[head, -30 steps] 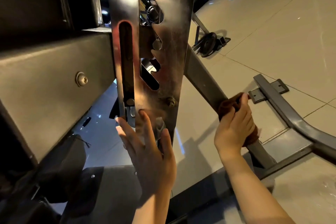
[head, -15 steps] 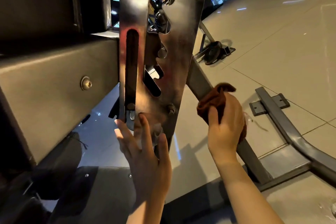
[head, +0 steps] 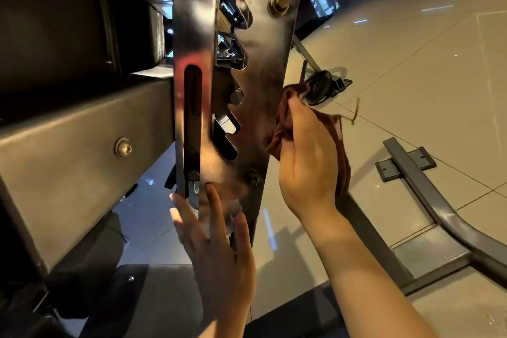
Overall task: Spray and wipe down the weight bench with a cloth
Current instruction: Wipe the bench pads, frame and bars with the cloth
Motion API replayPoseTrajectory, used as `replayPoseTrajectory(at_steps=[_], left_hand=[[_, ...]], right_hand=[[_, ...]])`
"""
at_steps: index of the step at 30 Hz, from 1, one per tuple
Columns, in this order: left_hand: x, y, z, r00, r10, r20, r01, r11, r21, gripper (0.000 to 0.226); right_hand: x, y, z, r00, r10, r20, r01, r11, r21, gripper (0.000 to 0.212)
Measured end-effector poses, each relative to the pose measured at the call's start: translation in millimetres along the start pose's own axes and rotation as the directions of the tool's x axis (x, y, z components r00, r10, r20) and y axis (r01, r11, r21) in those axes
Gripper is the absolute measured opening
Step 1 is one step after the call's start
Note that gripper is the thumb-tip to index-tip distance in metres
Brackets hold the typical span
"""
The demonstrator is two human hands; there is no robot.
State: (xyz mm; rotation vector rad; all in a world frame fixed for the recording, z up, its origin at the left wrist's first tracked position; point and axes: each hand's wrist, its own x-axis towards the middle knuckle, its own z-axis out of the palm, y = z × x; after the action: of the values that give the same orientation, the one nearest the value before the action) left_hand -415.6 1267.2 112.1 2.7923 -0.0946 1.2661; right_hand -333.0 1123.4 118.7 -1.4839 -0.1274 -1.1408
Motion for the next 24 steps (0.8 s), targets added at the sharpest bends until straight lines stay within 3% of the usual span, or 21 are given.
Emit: replayPoseTrajectory(at_steps=[5,10,17,21,24], left_hand=[[0,6,1,0.998,-0.065,0.003,0.065,0.998,0.003,0.066],[-1,3,2,0.999,-0.049,0.007,0.049,0.999,0.024,0.062],[-1,6,1,0.999,-0.040,-0.006,0.040,0.999,-0.019,0.062],[-3,-2,5,1.000,0.011,-0.002,-0.010,0.996,0.093,0.060],[-3,-3,5,0.999,-0.007,-0.053,0.012,0.995,0.094,0.062]], right_hand=[[-65,43,-6,0.998,0.058,0.008,-0.053,0.952,-0.301,0.056],[-75,46,-14,0.975,0.224,-0.003,-0.219,0.954,-0.206,0.060],[12,-28,18,0.974,0.191,-0.125,-0.197,0.980,-0.033,0.057],[-29,3,16,0.963,0.187,-0.195,-0.221,0.960,-0.171,0.054],[-81,46,2,0.953,0.277,-0.126,-0.300,0.926,-0.231,0.054]])
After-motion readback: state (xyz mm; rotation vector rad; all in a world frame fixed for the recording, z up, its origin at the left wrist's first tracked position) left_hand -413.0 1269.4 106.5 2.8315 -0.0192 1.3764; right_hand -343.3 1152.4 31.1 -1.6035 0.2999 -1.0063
